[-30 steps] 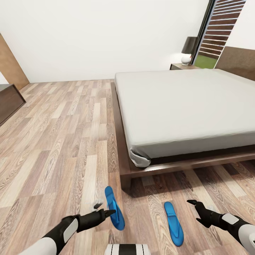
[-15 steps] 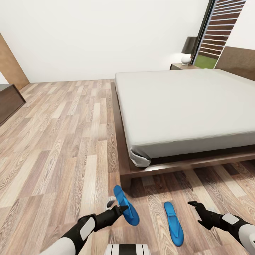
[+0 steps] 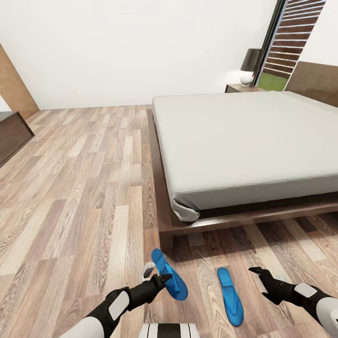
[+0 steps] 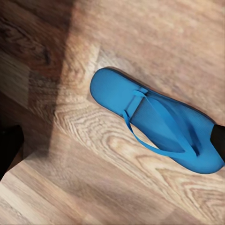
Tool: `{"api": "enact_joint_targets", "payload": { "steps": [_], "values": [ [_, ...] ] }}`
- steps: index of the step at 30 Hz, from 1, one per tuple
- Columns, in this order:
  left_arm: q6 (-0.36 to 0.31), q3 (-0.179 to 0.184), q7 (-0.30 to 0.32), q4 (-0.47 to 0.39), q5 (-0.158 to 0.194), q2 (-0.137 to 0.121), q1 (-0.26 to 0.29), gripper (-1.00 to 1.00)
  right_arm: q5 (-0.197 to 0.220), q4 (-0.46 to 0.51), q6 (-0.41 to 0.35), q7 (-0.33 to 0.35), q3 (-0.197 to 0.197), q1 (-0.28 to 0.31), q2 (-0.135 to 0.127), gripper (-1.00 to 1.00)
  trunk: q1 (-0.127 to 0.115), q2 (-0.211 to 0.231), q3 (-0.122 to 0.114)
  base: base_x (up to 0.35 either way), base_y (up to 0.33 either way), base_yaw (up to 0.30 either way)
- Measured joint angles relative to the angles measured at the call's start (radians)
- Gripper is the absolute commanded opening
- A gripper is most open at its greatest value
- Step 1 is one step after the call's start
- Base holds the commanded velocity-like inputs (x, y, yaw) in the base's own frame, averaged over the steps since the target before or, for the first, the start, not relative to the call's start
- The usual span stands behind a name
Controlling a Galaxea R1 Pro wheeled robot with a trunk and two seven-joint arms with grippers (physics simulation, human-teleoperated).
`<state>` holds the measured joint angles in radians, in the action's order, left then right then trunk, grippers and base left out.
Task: In the bedroom, move the book from the bed onto either nightstand, and place the two sandals side by side next to the bed.
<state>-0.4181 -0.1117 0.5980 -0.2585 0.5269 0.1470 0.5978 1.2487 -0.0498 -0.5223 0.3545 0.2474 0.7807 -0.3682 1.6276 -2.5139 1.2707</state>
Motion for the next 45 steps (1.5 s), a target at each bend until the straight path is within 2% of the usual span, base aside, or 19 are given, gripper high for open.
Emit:
{"api": "enact_joint_targets", "payload": {
  "steps": [3,14,34,45],
  "values": [
    [0.0,-0.003,-0.002,0.014,-0.001,0.011,0.0,-1.0,-0.001,0.0,0.0,-0.001,0.0,0.0,0.0,1.0,0.0,0.0,0.0,0.0,0.0,0.0],
    [0.0,-0.005,-0.004,0.052,0.0,0.027,0.0,-1.0,-0.002,0.0,0.0,-0.008,0.0,0.0,0.0,1.0,0.0,0.0,0.0,0.0,0.0,0.0],
    [-0.028,-0.001,-0.003,0.057,-0.004,0.027,0.0,-1.0,0.0,0.0,0.003,-0.005,0.0,0.0,-0.006,1.0,0.0,0.0,0.0,0.0,0.0,-0.006],
    [-0.041,0.0,0.0,0.055,-0.006,0.027,0.0,-1.0,0.003,0.0,0.006,-0.004,0.0,0.0,-0.005,1.0,0.0,0.0,0.0,0.0,0.0,-0.231]
  ]
}}
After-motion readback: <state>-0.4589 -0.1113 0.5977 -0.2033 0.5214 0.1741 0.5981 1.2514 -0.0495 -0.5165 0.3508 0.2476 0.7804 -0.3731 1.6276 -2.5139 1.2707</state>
